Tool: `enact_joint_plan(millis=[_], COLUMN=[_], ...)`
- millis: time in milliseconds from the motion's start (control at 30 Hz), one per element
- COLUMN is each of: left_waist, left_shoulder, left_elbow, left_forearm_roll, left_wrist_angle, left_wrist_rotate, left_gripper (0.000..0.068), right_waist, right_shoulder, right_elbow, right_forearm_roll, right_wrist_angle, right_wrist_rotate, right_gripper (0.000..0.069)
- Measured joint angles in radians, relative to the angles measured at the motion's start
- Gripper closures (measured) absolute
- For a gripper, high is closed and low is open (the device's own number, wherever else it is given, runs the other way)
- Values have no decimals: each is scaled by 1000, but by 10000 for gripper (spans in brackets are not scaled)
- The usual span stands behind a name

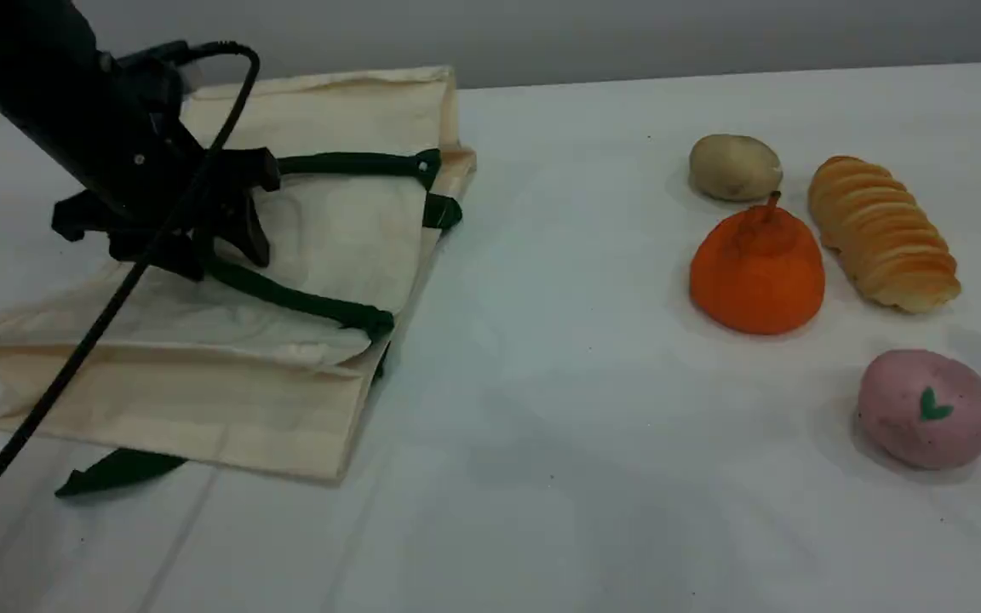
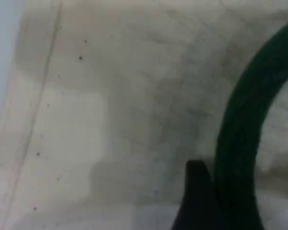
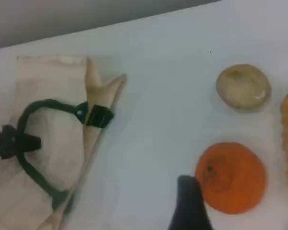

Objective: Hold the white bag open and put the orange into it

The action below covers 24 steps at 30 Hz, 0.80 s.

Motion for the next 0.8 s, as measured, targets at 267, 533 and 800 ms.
enact_joint_plan(millis=[267,533,800], left_waist=[0,0,0], left_shoulder=[16,6,-160], left_elbow=[0,1,3], left_forearm_roll=[7,-4,3], left_wrist_angle=[-38,-51,113], left_wrist_rotate=[0,-3,42], left_gripper=[384,615,615], right_waist=[0,0,0], right_shoulder=[0,0,27], right_elbow=[0,0,0], right_forearm_roll=[0,0,0], right_wrist_angle=[-6,-7,-6], right_wrist_rotate=[0,0,0], right_gripper=[214,214,214])
